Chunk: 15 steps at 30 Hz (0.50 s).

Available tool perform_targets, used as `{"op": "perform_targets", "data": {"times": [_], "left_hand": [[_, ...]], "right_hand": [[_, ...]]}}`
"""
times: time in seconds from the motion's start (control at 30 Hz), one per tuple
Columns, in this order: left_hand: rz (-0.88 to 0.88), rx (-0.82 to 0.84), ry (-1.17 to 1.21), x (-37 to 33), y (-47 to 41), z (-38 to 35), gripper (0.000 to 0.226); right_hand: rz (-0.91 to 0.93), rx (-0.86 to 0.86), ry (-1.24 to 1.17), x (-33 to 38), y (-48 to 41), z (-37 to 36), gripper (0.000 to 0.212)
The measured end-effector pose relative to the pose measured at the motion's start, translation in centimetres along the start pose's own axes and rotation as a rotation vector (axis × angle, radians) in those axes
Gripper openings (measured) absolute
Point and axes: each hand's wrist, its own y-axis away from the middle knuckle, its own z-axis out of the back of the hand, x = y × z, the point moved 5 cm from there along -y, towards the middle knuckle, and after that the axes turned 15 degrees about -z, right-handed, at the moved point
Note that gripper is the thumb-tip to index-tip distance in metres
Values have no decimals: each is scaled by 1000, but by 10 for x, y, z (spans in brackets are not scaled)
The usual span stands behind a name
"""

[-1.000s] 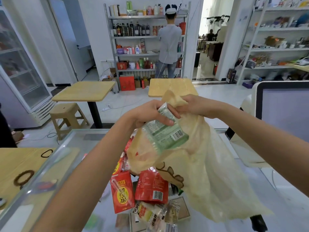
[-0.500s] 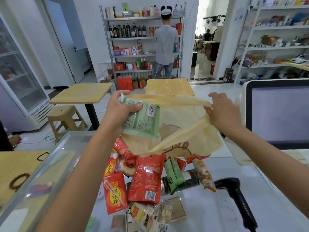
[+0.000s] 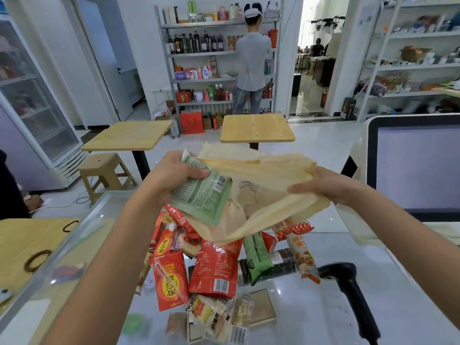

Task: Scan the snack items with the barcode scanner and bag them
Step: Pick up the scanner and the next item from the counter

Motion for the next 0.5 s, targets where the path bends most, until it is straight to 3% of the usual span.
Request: {"op": "perform_targets", "data": {"times": [0.1,0.23,0.3,0.43,0.5], "left_hand": [[4,6,68,0,-2,4,18],[-13,-108,164,-7,1,15,18],[-22,-158,213,-12,3,23,21],[16,-123,264,-15,2,25,24],[55,-120,261,-9,-1,18,32]], "right_hand": [[-94,-181,375,-15,-7,6,43],[-71,-172,463,-28,-12,3,18],[-45,-119,317,-35,-11,6,30],[-40,302,-374,-45,-4,2,56],[-57,345,-599,-49,-7,-1,60]]}}
